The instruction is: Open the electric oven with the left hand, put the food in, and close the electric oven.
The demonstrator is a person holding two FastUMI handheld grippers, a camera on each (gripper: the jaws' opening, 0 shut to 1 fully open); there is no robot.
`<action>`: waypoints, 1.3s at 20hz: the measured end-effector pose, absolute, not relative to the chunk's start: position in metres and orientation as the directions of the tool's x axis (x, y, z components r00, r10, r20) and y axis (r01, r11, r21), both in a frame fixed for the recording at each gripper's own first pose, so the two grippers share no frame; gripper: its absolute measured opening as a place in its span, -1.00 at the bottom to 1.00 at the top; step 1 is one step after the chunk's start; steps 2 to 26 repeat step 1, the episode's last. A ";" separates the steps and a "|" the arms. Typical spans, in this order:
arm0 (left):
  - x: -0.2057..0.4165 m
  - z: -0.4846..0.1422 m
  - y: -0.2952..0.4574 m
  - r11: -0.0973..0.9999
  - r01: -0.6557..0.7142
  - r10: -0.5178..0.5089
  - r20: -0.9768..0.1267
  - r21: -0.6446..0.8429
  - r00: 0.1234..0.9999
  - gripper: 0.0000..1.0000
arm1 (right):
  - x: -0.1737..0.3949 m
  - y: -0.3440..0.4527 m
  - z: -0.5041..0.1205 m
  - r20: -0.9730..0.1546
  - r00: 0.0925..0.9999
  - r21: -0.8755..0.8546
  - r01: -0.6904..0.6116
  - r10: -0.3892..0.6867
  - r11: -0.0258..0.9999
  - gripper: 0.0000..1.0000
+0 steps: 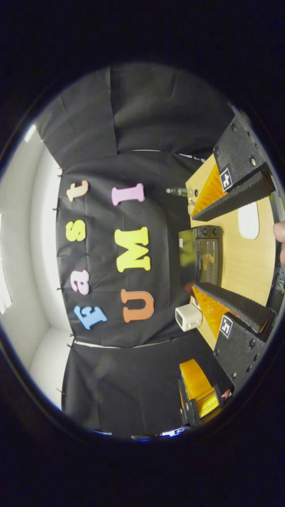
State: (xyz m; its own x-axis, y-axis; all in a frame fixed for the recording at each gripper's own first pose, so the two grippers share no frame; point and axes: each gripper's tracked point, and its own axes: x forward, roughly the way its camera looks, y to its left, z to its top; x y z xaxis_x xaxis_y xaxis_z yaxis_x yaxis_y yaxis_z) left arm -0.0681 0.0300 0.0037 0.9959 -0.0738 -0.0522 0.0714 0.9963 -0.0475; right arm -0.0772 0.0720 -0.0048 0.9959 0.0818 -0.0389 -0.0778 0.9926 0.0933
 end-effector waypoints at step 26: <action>-0.069 0.003 0.028 0.997 0.071 -0.073 -0.053 -0.041 0.996 0.87 | -0.079 0.070 -0.006 -0.038 0.996 0.094 -0.077 0.081 0.993 0.94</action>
